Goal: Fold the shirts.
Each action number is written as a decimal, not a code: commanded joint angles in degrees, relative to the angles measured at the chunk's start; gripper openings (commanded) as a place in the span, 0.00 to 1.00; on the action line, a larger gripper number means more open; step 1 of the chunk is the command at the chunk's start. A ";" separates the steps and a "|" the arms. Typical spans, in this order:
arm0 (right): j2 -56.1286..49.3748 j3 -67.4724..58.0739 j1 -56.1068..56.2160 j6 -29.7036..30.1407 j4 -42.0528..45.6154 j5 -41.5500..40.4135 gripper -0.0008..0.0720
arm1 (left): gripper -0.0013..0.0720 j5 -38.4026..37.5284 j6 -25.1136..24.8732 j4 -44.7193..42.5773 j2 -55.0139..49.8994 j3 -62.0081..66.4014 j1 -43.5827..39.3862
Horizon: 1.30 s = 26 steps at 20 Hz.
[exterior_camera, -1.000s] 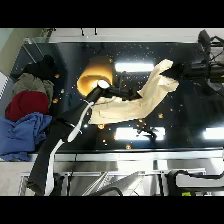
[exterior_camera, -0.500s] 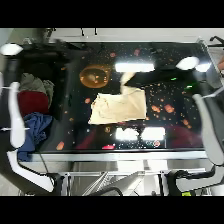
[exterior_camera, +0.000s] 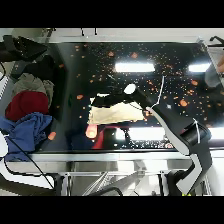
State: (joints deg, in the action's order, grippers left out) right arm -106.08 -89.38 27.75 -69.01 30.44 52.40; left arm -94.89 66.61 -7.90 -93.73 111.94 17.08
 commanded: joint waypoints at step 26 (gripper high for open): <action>-1.57 10.16 -27.52 6.97 -2.21 15.45 0.04 | 0.05 -2.64 0.33 -0.09 0.33 -0.04 -2.10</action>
State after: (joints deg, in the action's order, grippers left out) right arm -107.83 -79.20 0.40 -66.70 36.42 67.68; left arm -97.36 66.94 -7.97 -93.45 111.92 15.00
